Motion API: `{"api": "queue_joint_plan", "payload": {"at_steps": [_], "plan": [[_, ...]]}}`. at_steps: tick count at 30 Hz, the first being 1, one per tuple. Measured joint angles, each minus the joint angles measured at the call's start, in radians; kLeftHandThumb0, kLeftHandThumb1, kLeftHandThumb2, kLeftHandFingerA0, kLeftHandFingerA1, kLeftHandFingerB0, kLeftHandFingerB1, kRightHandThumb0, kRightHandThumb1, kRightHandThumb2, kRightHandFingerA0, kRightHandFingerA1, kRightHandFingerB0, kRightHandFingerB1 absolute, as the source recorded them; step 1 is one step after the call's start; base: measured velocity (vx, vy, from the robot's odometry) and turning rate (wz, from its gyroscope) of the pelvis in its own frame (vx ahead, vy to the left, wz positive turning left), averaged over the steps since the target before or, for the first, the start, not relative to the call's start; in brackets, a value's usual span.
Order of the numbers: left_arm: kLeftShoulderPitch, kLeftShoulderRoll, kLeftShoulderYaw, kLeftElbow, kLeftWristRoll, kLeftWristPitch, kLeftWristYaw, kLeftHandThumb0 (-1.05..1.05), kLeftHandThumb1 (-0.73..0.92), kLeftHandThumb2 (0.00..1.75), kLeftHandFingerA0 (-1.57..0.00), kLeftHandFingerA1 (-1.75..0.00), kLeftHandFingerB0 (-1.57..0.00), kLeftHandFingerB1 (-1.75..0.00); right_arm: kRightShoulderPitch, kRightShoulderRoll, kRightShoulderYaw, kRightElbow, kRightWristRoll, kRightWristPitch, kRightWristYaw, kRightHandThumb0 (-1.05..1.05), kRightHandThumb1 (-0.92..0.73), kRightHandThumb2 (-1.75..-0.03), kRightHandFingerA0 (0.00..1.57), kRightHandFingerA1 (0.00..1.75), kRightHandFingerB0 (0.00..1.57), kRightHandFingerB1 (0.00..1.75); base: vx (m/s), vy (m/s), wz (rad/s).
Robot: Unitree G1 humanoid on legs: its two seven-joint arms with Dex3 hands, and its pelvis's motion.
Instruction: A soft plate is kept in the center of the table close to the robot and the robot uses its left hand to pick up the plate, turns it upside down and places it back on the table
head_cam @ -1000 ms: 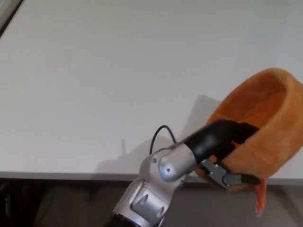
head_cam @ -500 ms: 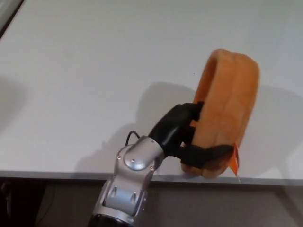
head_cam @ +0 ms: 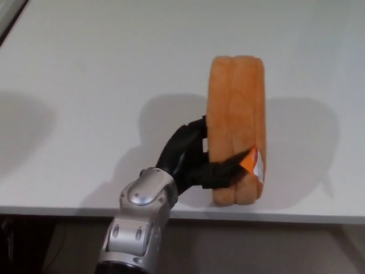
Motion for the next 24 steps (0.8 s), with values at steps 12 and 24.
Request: {"api": "queue_joint_plan", "payload": {"at_steps": [12,24], "plan": [[0.014,0.013,0.08,0.049,-0.182,0.004,0.09,-0.19,0.58,0.65,-0.95,-1.75,-0.42,-1.11,-0.001,0.0,0.002,-0.006,0.0,0.0,0.0,-0.65,-0.74,-0.63,0.64,0.4,0.38,0.35,0.0,0.0,0.0],[0.029,0.026,0.16,0.074,-0.334,0.003,0.244,-0.15,0.63,0.66,-0.95,-1.75,-0.58,-1.45,-0.007,0.0,0.006,-0.01,0.0,0.0,0.0,-0.64,-0.74,-0.63,0.65,0.39,0.38,0.34,0.0,0.0,0.0]]}}
